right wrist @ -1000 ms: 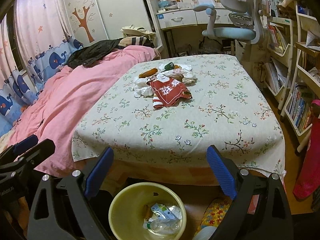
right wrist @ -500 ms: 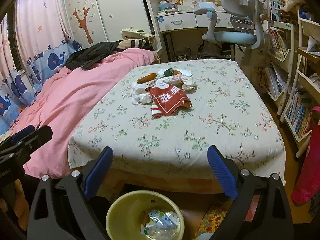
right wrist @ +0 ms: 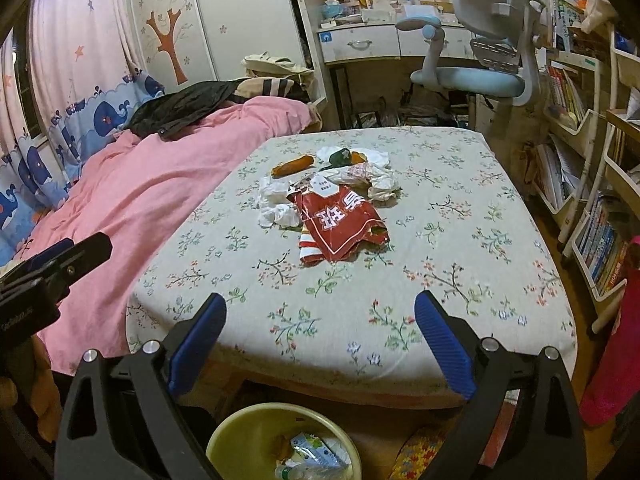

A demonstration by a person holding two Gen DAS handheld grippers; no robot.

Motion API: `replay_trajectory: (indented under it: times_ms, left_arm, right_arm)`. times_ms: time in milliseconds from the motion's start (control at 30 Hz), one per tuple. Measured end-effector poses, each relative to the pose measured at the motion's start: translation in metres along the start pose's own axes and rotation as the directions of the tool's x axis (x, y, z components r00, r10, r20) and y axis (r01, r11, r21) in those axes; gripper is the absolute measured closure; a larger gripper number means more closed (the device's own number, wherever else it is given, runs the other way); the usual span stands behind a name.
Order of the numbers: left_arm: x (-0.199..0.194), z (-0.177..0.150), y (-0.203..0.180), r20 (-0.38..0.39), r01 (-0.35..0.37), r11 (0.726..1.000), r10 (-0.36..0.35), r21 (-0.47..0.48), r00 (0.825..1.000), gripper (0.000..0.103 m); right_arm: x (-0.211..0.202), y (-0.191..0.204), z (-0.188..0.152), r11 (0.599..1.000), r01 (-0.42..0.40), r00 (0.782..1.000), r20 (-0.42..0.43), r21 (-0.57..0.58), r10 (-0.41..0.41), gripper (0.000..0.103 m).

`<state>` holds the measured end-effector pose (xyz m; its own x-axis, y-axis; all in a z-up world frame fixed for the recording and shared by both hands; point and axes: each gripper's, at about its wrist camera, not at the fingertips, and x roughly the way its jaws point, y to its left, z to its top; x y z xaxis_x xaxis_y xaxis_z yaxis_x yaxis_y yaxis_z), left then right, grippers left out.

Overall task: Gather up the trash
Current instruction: 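Move both tools up toward the red wrapper and tissues on the table, then grasp the red printed snack wrapper with the right tool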

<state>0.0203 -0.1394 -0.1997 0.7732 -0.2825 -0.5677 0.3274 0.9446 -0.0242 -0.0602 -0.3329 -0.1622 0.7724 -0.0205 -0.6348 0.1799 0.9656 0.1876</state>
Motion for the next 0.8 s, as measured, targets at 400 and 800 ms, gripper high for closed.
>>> replay_trajectory:
  times_ms: [400, 800]
  left_arm:
    - [0.038, 0.017, 0.001, -0.041, 0.001, 1.0, -0.001, -0.015, 0.999, 0.009]
    - [0.092, 0.041, 0.003, -0.097, -0.009, 1.0, 0.007, -0.022, 0.995, 0.009]
  right_arm:
    - [0.052, -0.014, 0.042, 1.0, 0.01, 0.998, -0.066, -0.022, -0.012, 0.012]
    - [0.112, -0.031, 0.063, 1.0, 0.01, 0.984, -0.177, -0.008, -0.012, 0.024]
